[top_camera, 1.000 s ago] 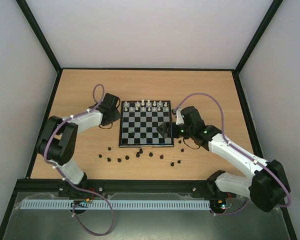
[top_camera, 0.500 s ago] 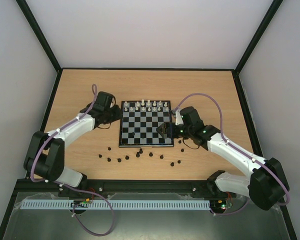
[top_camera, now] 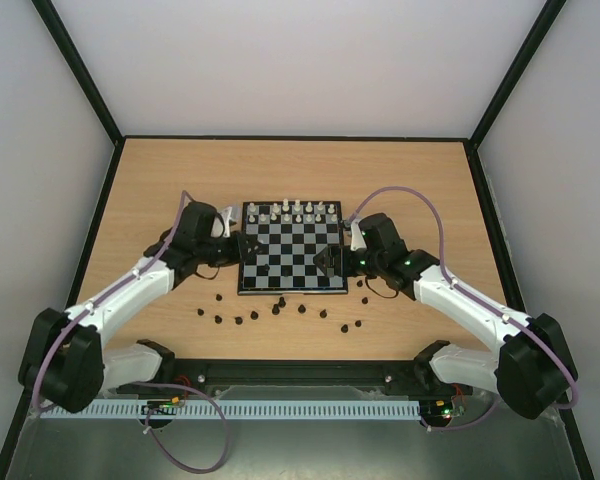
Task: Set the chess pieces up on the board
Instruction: Place the chess piece on the chessboard.
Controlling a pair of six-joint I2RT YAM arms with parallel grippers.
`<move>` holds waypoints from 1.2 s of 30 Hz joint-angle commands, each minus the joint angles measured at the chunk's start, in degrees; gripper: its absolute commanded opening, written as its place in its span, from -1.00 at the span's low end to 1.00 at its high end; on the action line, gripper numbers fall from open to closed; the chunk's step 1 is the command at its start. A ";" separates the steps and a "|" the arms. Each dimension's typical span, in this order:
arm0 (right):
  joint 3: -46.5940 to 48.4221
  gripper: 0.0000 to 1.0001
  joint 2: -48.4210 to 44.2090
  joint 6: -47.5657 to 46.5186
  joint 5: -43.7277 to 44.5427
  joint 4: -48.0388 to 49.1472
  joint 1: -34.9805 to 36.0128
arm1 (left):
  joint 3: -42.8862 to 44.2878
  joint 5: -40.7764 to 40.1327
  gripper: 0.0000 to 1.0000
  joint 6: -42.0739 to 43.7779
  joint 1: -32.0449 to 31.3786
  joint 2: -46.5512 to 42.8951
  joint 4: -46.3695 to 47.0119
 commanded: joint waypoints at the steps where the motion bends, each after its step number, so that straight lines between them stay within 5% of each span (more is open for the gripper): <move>1: 1.78 0.80 -0.21 -0.43 -0.72 -2.44 0.04 | -4.34 6.93 -0.63 1.15 -1.71 -5.71 2.05; 14: 5.12 0.80 1.29 -0.64 -17.35 -6.03 0.02 | -13.23 3.09 -0.58 4.91 -8.79 -27.69 0.69; 21: 5.76 0.79 0.78 -1.14 -27.60 -5.92 0.06 | -13.46 6.21 -0.57 4.25 -10.81 -29.05 1.31; 36: -2.23 0.80 -1.57 1.75 -28.86 -1.58 0.07 | -6.33 5.71 -0.57 6.14 -14.79 -27.60 -4.35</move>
